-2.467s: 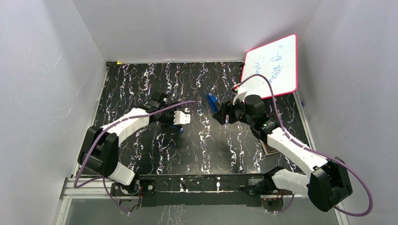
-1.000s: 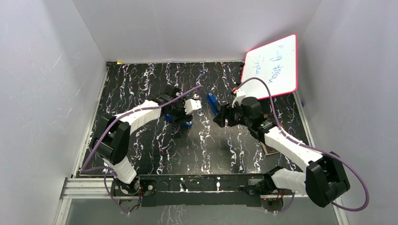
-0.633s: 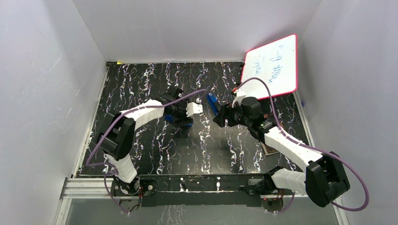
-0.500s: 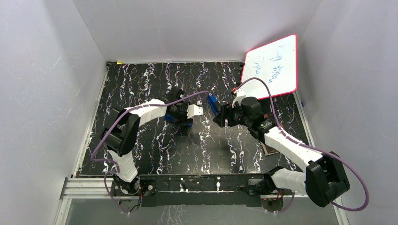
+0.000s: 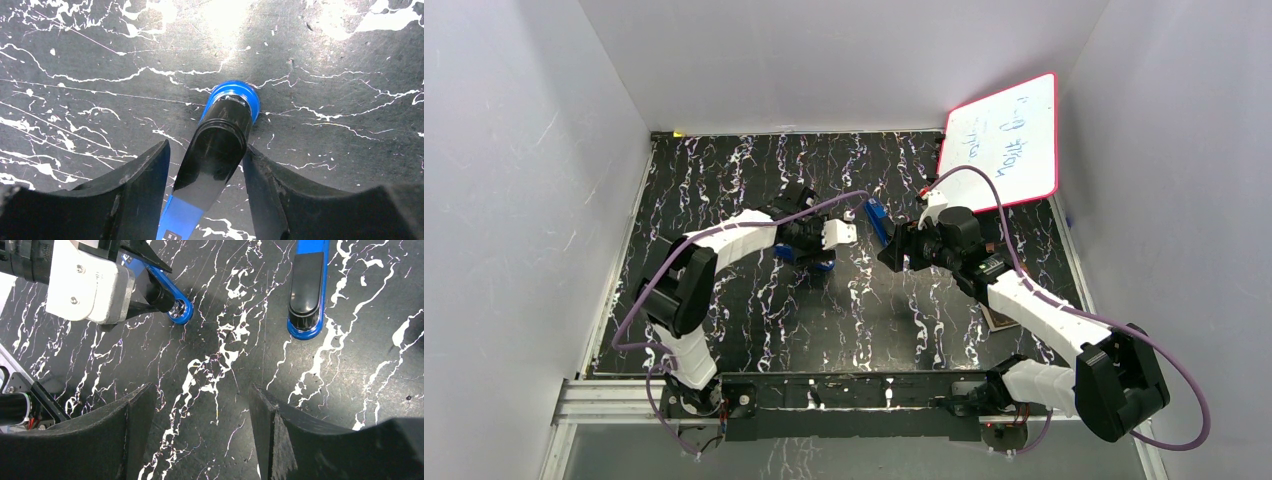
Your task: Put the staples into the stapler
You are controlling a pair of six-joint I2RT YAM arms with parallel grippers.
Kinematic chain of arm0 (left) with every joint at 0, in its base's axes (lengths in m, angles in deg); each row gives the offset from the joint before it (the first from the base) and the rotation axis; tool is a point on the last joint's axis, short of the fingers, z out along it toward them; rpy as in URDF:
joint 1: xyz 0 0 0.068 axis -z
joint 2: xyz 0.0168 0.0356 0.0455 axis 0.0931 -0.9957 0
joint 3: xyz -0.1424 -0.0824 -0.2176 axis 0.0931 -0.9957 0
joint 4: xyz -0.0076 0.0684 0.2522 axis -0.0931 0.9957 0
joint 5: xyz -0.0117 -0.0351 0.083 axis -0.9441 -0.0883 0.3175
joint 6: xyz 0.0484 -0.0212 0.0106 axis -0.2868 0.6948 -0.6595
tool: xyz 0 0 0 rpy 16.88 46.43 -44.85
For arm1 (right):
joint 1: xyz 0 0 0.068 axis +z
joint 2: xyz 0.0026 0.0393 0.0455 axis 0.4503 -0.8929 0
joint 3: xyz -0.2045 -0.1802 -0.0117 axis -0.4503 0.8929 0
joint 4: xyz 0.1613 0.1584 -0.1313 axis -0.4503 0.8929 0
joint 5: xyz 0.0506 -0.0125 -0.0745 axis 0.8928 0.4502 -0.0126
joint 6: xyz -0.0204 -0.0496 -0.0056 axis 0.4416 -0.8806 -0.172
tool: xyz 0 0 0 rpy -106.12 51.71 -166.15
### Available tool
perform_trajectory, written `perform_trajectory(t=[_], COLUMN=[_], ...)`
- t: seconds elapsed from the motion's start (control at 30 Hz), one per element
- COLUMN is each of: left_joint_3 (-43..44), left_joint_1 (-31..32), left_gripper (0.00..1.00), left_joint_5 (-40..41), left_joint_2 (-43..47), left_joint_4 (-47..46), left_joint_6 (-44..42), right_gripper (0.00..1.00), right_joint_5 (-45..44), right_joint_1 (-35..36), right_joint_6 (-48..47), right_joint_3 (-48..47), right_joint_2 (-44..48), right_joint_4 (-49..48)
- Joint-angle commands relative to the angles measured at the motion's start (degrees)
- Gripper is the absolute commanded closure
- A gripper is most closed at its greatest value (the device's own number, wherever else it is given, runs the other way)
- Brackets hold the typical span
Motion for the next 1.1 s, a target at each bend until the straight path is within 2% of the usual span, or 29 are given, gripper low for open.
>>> perform_trajectory(t=[0.0, 0.1, 0.23, 0.4, 0.57, 0.63, 0.7, 0.83, 0.87, 0.93, 1.07], left_joint_3=[-0.1, -0.3, -0.3, 0.4, 1.4, 1.3, 0.9, -3.1, -4.3, -6.4, -7.7], left_joint_1=[-0.2, -0.6, -1.1, -1.2, -1.2, -1.2, -1.2, -1.2, -1.2, -1.2, -1.2], left_gripper=[0.45, 0.45, 0.5, 0.68, 0.78, 0.91, 0.94, 0.88, 0.91, 1.0, 1.0], left_joint_5=[-2.6, -2.7, -2.1, -1.0, -2.8, -4.4, -6.0, -10.1, -10.8, -7.9, -0.2], left_joint_2=[3.9, 4.4, 3.8, 3.1, 4.3, 5.8, 7.5, 12.9, 14.2, 16.3, 18.6], left_joint_4=[1.7, 1.8, 2.3, 2.8, 2.1, 0.8, -1.3, -8.2, -10.6, -16.6, -21.2], left_joint_6=[-0.7, -1.1, -1.6, -2.1, 0.7, 2.8, 6.3, 13.7, 16.7, 25.7, 40.6], right_gripper=[0.24, 0.24, 0.24, 0.24, 0.24, 0.24, 0.24, 0.24, 0.24, 0.24, 0.24], right_joint_5=[1.1, 1.3, 1.4, 1.3, 0.1, -1.6, -4.9, -8.8, -8.8, -8.5, -10.0], right_joint_1=[0.0, 0.0, 0.0, 0.0, 0.0, 0.0, 0.0, 0.0, 0.0, 0.0, 0.0], right_joint_6=[0.5, 0.5, 0.6, 0.7, 1.7, 3.3, 6.4, 11.6, 12.3, 13.8, 17.7], right_joint_3=[-0.2, -0.3, -0.3, -0.3, 0.0, 0.4, 0.8, -0.6, -1.1, -1.2, 0.4], right_joint_2=[0.3, 0.1, 0.0, -0.1, 0.0, 0.1, -0.1, -1.4, -1.8, -2.4, -1.4], right_joint_4=[-0.9, -1.0, -1.0, -1.0, -1.8, -3.5, -5.3, -6.1, -6.4, -7.4, -12.0])
